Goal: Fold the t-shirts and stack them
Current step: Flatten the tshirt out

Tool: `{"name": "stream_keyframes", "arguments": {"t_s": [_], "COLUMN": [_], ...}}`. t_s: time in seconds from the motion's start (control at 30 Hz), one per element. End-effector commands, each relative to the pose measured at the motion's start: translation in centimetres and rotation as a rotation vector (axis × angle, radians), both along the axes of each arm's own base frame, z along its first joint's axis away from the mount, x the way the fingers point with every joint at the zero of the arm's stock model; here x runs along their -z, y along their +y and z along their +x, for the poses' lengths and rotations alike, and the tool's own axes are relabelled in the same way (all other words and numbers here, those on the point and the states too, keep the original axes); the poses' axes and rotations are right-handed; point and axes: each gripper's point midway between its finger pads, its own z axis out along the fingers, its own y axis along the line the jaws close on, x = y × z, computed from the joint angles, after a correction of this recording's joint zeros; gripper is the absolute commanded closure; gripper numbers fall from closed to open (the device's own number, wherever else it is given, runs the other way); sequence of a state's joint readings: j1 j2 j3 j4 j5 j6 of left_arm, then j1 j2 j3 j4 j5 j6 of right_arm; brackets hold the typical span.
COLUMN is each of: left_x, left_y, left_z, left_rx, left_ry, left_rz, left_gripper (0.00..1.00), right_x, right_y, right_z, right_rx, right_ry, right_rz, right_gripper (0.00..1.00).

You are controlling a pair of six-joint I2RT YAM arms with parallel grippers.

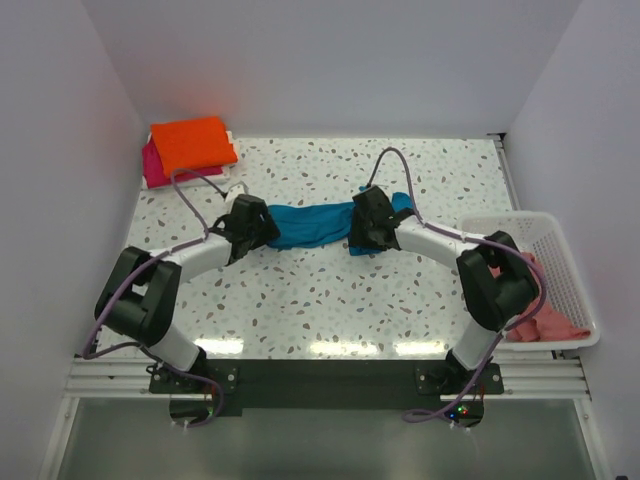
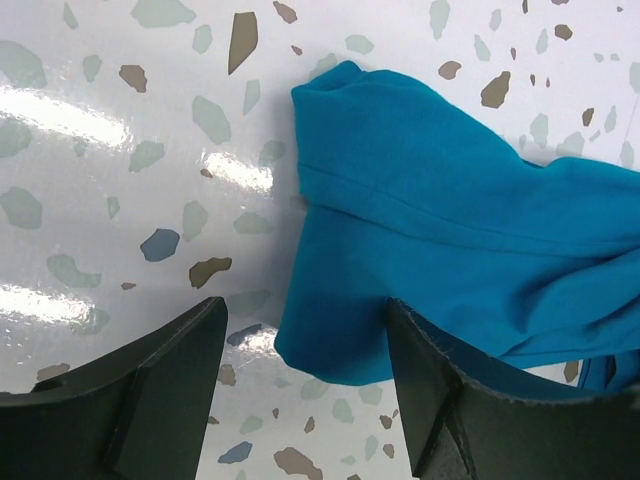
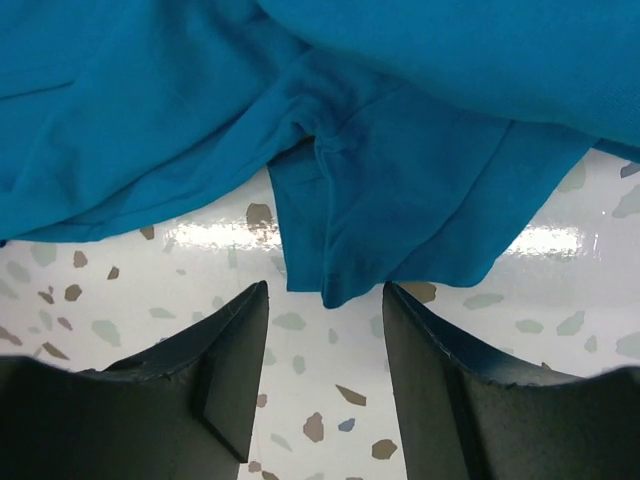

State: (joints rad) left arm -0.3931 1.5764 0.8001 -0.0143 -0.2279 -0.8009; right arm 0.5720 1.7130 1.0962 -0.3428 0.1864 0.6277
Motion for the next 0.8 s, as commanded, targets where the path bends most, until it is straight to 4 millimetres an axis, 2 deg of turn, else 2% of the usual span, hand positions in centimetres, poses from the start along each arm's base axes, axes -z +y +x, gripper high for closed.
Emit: {"name": "stream_keyframes", "arguments": {"t_s": [0.0, 0.13, 0.23, 0.27, 0.37, 0.47, 0.67, 0.77], "left_x": [-1.7, -1.4, -1.5, -1.3, -1.1, -0.7, -1.8, -2.8], "left_y": [-0.4, -0.7, -1.3, -1.4, -1.6, -1.6, -1.4, -1.2], "left_z": [2.3, 2.7, 3.1, 3.1, 3.3, 3.2, 3.4, 3.6], "left_rx": [-0.031, -0.023, -0.015, -0.010, -0.009, -0.007, -0.005, -0.007], "left_ry": [-0.079, -0.073, -0.084, -0.081, -0.080, -0.074, -0.101, -0.116], "left_rz": [-0.015, -0.021, -0.042, -0.043, -0.048, -0.045, -0.041, -0.032], "left_gripper": [0.31, 0.33, 0.37, 0.39, 0.47, 0.57, 0.73, 0.81], "right_x": [-0.8, 0.3, 0.2, 0.0, -1.0, -1.7, -2.9, -4.1], "right_y": [0.1, 0.0, -0.5, -0.7, -1.1, -1.1, -1.0, -1.2], "right_z": [2.7, 2.9, 3.0, 3.0, 3.1, 3.0, 2.9, 2.7], "right_rx": [0.068, 0.078, 0.093, 0.099, 0.108, 0.110, 0.103, 0.103], "right_ry": [-0.081, -0.064, -0.065, -0.067, -0.080, -0.094, -0.111, -0.131], "right_rz": [-0.012, -0.040, -0.064, -0.071, -0.078, -0.070, -0.051, -0.042], "right_gripper": [0.48, 0.57, 0.70, 0.78, 0.91, 0.98, 1.00, 1.00]}}
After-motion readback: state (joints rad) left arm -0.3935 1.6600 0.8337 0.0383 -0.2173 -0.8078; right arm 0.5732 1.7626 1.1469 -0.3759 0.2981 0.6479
